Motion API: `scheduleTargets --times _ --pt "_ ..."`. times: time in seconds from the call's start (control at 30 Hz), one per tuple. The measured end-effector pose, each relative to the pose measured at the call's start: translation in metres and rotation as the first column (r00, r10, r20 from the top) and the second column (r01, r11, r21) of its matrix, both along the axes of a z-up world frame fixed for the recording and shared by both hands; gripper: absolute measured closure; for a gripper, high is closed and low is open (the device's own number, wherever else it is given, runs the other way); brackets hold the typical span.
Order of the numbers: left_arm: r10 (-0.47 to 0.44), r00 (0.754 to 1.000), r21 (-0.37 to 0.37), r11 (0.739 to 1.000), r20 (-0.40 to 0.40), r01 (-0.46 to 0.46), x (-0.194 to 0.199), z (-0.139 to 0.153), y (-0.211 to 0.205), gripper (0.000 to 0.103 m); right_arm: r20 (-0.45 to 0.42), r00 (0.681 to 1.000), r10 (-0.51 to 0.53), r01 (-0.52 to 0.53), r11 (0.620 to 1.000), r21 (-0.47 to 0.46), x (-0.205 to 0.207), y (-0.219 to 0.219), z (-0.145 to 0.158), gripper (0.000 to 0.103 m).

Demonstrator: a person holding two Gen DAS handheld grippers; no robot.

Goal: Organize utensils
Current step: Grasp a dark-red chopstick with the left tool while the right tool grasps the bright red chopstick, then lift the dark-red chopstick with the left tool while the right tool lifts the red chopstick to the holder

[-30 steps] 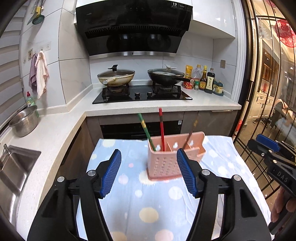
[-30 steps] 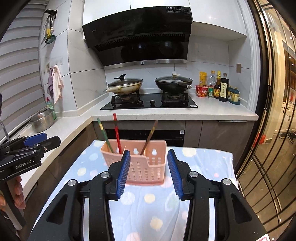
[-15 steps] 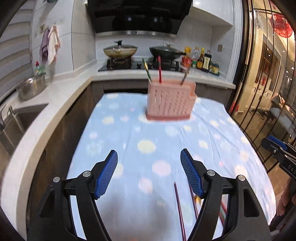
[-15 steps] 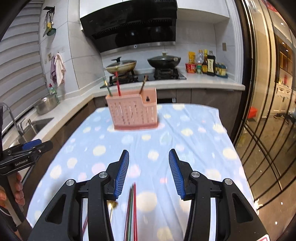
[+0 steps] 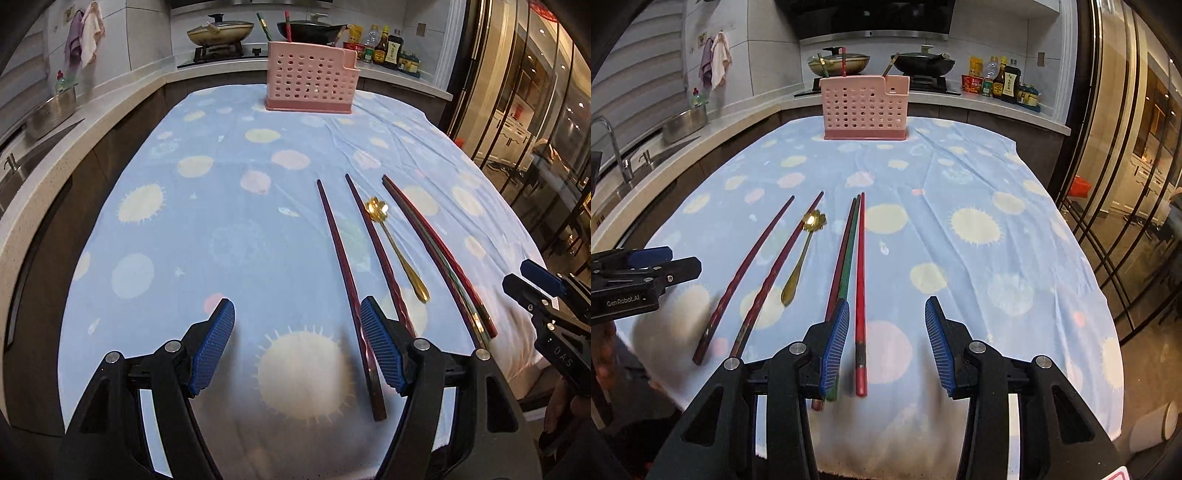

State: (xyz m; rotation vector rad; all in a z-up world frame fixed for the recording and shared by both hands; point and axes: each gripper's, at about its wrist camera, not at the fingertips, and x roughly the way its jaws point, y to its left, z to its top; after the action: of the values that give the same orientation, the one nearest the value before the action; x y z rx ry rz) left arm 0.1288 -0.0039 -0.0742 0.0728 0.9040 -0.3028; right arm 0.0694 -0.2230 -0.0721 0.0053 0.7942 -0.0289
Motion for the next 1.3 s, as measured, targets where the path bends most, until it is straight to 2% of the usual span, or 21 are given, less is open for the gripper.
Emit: scheduleTargets --times 0.07,0.23,0.47,0.6,0.9,1.0,1.07,1.3 --pt "-0.008 1.000 -0.002 1.000 -0.019 0.008 -0.007 -0.006 -0.003 0.036 -0.011 1.000 0.006 -0.006 1.000 0.002 -0.004 0.001 -0.005 0.066" --pt "-0.018 1.000 0.024 1.000 -0.023 0.019 -0.019 -0.016 -0.007 0.036 -0.044 0.999 0.002 0.000 0.999 0.047 -0.009 -0.003 -0.018 0.080" --pt "-0.023 1.000 0.027 0.999 -0.020 0.023 -0.025 -0.017 -0.010 0.036 -0.062 0.998 0.018 -0.012 0.996 0.087 -0.011 -0.003 -0.027 0.083" --pt "-0.035 0.999 0.028 0.999 -0.040 0.036 -0.028 -0.023 -0.015 0.040 -0.073 0.997 0.025 -0.018 0.995 0.098 -0.012 -0.002 -0.032 0.087" --pt "-0.039 0.999 0.071 0.997 -0.022 0.040 -0.036 -0.029 -0.021 0.043 -0.069 0.997 0.027 -0.021 0.995 0.096 -0.014 -0.002 -0.036 0.087" --pt "-0.044 0.999 0.070 0.997 -0.015 0.045 -0.038 -0.028 -0.022 0.053 -0.067 0.997 0.031 -0.024 0.995 0.095 -0.014 -0.001 -0.037 0.091" --pt "-0.057 0.998 0.070 0.996 -0.011 0.058 -0.040 -0.027 -0.024 0.066 -0.066 0.997 0.033 -0.026 0.995 0.094 -0.015 -0.001 -0.037 0.092" --pt "-0.088 0.996 0.039 0.995 -0.016 0.088 -0.043 -0.027 -0.027 0.091 -0.062 0.997 0.035 -0.030 0.996 0.089 -0.016 0.000 -0.038 0.096"
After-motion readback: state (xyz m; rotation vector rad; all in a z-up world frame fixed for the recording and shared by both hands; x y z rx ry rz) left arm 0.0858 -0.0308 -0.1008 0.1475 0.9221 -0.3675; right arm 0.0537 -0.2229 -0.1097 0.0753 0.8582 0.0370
